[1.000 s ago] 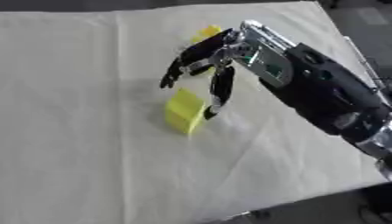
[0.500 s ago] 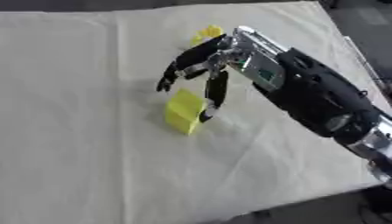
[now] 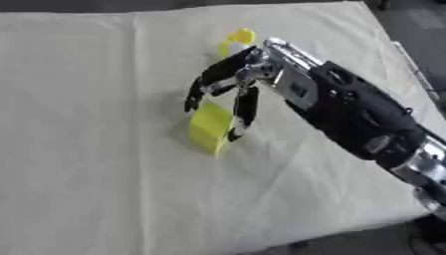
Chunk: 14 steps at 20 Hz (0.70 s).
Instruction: Pick up the objects with one hand, pass them to the other hand, and then place them into the box on the other side of the table.
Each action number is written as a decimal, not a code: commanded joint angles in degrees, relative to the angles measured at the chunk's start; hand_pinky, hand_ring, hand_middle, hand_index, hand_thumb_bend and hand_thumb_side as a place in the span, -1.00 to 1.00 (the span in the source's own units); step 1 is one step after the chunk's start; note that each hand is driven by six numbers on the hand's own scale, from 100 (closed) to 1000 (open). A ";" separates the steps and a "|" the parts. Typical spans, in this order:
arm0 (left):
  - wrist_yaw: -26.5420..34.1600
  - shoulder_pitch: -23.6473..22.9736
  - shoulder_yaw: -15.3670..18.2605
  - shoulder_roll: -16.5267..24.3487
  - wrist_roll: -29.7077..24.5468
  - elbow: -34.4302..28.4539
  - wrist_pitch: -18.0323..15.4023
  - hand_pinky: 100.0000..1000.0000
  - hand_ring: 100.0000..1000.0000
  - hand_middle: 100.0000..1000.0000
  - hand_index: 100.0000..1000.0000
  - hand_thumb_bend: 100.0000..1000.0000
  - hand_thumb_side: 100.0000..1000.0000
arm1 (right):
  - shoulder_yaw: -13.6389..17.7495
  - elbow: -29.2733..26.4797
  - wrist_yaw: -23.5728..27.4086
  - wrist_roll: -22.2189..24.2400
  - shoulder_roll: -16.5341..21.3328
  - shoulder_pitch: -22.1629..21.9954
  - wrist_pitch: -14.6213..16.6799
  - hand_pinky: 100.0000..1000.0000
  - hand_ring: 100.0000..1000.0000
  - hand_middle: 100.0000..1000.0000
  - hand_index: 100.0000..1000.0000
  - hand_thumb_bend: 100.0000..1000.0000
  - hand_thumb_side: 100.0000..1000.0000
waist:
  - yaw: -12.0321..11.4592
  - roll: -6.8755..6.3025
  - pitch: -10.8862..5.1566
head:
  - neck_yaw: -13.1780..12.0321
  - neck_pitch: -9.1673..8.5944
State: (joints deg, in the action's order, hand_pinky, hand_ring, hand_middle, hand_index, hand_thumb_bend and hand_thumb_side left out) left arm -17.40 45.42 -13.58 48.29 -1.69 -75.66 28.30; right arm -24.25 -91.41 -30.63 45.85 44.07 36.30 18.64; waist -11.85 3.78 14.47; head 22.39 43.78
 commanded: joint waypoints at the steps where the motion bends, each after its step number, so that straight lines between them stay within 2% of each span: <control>1: 0.20 0.99 0.74 1.32 0.31 -0.48 0.00 0.60 0.57 0.47 0.58 -0.72 -0.10 | 0.40 0.11 -0.52 -0.36 0.90 0.63 0.24 0.98 0.72 0.47 0.73 -0.14 -0.97 | -0.12 -1.10 -0.68 | -0.02 -0.11; 4: 0.29 0.92 0.77 1.32 0.37 -0.53 0.05 0.60 0.57 0.47 0.58 -0.73 -0.10 | 0.39 0.42 -0.50 -0.78 0.75 0.57 0.13 0.98 0.71 0.43 0.68 -0.17 -1.00 | -0.24 -1.17 -0.64 | 0.00 -0.46; 8: 0.42 0.80 0.84 1.32 0.52 -0.51 0.15 0.60 0.57 0.47 0.58 -0.74 -0.10 | 0.33 0.68 0.15 -1.21 0.48 0.44 -0.22 0.96 0.67 0.28 0.53 -0.23 -1.00 | -0.25 -1.12 -0.67 | 0.13 -0.41; 11: 0.40 0.84 0.78 1.30 0.57 -0.45 0.17 0.60 0.57 0.47 0.58 -0.74 -0.11 | 0.42 0.74 0.78 -1.70 0.47 0.39 -0.74 0.95 0.61 0.10 0.36 -0.42 -1.00 | -0.20 -1.09 -0.75 | 0.14 -0.30; 14: 0.40 0.91 0.80 1.28 0.58 -0.45 0.13 0.60 0.57 0.47 0.58 -0.74 -0.11 | 0.48 0.79 1.27 -2.35 0.43 0.33 -1.32 0.94 0.54 -0.03 0.23 -0.54 -1.00 | -0.22 -1.14 -0.84 | 0.21 -0.18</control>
State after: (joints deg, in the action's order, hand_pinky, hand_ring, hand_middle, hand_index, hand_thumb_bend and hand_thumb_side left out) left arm -17.17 45.41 -13.58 48.29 -1.36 -75.66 28.47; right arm -24.47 -90.41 -29.88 43.94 43.56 36.19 17.57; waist -12.07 3.78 14.47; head 22.40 43.72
